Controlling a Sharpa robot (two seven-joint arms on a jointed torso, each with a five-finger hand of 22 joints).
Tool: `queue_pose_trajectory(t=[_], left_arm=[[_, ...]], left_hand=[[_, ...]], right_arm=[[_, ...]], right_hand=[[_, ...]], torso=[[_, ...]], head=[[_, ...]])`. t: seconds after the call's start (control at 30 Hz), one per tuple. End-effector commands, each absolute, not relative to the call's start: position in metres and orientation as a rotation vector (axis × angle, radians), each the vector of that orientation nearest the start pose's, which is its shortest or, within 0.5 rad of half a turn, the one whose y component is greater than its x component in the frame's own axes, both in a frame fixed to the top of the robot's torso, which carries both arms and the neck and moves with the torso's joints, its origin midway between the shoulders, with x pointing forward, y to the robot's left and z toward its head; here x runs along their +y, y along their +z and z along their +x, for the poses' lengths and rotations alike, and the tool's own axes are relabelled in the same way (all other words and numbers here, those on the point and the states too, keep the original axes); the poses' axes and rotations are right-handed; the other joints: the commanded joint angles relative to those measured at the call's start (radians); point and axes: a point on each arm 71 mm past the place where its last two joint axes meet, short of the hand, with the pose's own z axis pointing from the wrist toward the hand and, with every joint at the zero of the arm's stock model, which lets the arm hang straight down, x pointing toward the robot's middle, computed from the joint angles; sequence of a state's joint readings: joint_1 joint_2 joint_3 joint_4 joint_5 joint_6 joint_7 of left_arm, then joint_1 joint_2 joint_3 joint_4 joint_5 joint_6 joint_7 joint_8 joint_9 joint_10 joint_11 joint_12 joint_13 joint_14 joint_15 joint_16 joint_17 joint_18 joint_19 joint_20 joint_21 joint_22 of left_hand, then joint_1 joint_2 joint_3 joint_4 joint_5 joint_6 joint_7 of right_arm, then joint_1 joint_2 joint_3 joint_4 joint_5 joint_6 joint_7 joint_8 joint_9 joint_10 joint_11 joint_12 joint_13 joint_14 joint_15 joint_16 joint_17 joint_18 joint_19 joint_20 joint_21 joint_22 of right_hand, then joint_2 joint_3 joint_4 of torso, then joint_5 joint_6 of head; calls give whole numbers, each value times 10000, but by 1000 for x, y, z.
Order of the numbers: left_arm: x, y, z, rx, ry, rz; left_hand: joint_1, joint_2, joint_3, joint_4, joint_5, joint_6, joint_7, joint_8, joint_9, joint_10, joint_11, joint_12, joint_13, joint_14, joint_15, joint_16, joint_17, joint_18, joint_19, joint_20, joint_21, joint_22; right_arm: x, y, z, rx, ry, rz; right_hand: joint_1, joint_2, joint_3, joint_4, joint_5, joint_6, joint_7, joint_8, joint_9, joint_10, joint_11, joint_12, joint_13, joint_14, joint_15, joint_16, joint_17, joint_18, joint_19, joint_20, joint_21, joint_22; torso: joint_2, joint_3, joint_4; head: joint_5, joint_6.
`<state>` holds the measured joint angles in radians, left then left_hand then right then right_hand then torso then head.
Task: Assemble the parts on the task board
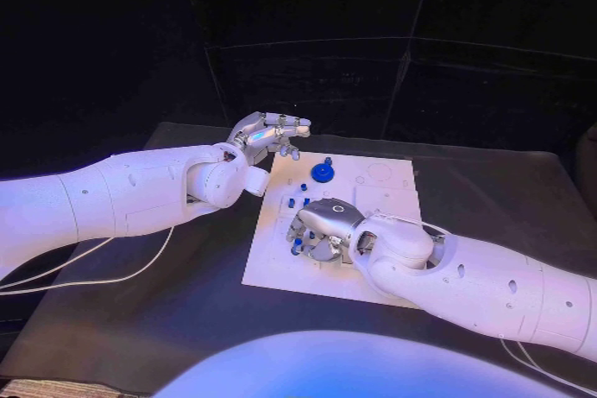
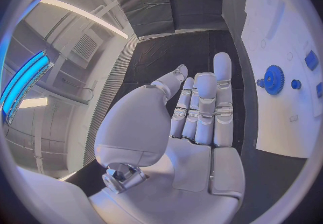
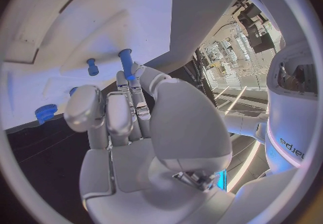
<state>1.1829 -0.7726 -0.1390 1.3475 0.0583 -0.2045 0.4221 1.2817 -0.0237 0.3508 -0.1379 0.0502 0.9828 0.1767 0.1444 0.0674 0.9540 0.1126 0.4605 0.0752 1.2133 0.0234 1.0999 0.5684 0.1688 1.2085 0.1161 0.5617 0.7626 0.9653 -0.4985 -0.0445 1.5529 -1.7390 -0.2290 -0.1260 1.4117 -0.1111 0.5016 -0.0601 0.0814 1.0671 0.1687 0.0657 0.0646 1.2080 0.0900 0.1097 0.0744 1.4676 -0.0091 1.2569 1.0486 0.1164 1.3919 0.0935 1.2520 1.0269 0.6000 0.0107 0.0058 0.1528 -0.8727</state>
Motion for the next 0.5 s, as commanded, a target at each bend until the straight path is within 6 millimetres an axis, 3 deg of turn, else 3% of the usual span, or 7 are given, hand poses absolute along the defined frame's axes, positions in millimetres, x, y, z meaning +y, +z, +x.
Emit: queue_pose_trajectory(t=[0.03,0.2,0.5], left_arm=[[224,-230,503,14802,-15179,-11889],[224,-230,503,14802,-15161,-11897],[225,-230,503,14804,-15151,-11903]], left_hand=[[90,0,6,-70,-8,-42,35,66,12,-70,-30,46,-6,-73,-1,-49,-14,133,-33,48,-66,-9],[94,7,8,-77,-10,-50,40,71,11,-80,-25,60,-6,-81,1,-46,-28,133,-33,48,-66,-12],[90,12,7,-74,-10,-50,43,73,11,-82,-23,64,-6,-79,2,-41,-22,132,-33,48,-67,-13]], right_arm=[[-15,-272,387,17689,9450,-5731],[-14,-273,386,17803,9732,-5680],[-15,-271,388,17636,10078,-5250]], right_hand=[[-460,-244,-128,180,229,-305,72,-54,-16,-350,91,-298,-121,162,161,-66,-115,-109,-90,102,-141,-176],[-1113,-584,-583,468,523,-588,59,-21,6,-670,143,-432,-111,162,203,-28,-106,-64,-135,180,-225,-315],[-1372,-481,-1260,698,418,-627,62,24,35,-868,159,-378,-87,172,213,70,-32,-61,-110,206,-209,-298]], torso=[[4,-3,7],[3,0,-2],[-6,3,-15]], head=[[0,1],[-3,1],[-34,1]])
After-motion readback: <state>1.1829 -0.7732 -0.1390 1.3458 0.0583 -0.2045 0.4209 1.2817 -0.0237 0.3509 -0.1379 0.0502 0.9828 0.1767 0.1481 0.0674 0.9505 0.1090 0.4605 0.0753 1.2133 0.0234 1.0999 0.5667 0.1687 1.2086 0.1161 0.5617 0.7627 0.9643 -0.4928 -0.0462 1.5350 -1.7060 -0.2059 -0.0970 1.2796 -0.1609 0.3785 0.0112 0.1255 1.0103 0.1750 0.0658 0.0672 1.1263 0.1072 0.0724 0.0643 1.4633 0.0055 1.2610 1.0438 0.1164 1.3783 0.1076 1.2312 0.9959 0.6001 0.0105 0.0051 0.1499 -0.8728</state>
